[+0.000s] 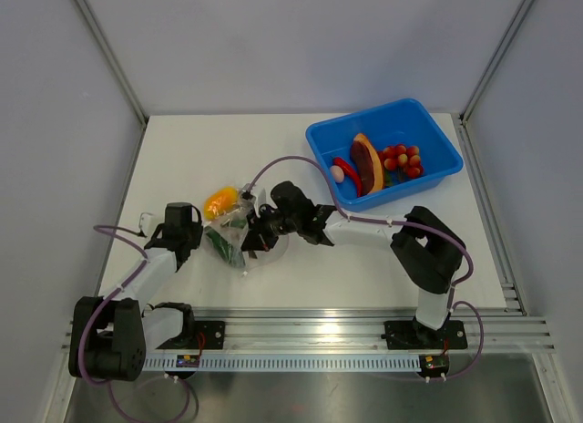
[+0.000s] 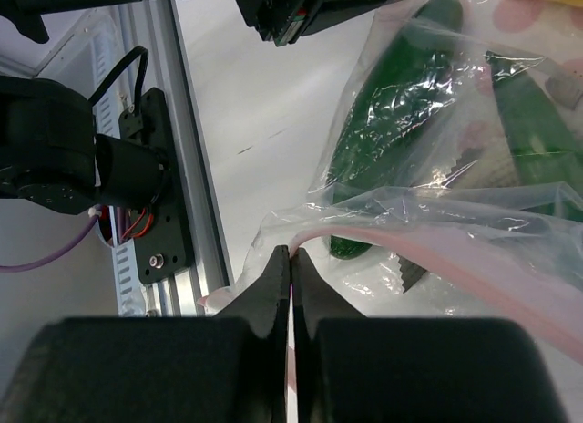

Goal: Open the zip-top bag and remove the fake food
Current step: Pick up the fake vegetable from the zipper food storage bag.

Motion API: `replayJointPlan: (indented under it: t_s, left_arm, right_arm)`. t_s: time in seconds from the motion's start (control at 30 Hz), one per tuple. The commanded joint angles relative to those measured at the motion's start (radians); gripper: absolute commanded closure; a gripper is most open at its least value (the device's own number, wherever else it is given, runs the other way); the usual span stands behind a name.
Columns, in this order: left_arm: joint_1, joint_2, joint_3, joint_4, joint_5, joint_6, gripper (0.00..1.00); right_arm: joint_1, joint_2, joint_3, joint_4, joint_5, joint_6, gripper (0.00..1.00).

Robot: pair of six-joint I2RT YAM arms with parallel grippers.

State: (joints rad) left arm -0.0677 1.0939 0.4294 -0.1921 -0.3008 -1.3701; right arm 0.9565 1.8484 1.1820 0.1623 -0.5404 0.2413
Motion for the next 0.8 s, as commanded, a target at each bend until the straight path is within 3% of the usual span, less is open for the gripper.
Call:
replayJointPlan:
  t_s: [0.0,0.33,0.53,0.57,0.6,0.7,0.77]
  left_arm:
    - [0.003,-0.017,-0.001,-0.015,-0.049,-0.047,1.0]
    - [0.003,0.008,0.008,-0.063,-0.109,-0.096,1.0]
    - [0.005,0.011,0.017,-0.092,-0.129,-0.115,1.0]
    - [0.005,0.011,0.017,-0.093,-0.129,-0.115,1.0]
    - [0.006,0.009,0.019,-0.095,-0.129,-0.115,1.0]
    - [0.008,0.009,0.02,-0.098,-0.13,-0.115,1.0]
    - [0.011,0.011,0.022,-0.101,-0.132,-0.116,1.0]
  right_arm:
    - [0.007,-0.052,0.016,0.037,0.042,0.01,1.0]
    - [-0.025,-0.304,-0.269,0.383,0.046,0.036,1.0]
    - [-0.05,-0.31,-0.285,0.396,0.028,0.047,1.0]
    - [-0.048,-0.304,-0.279,0.39,0.019,0.047,0.98]
    - [-0.05,-0.292,-0.269,0.373,0.013,0.036,0.85]
    - [-0.05,-0.281,-0.243,0.303,0.023,0.004,0.62]
    - [-0.05,-0.281,-0.223,0.241,0.055,-0.046,0.58]
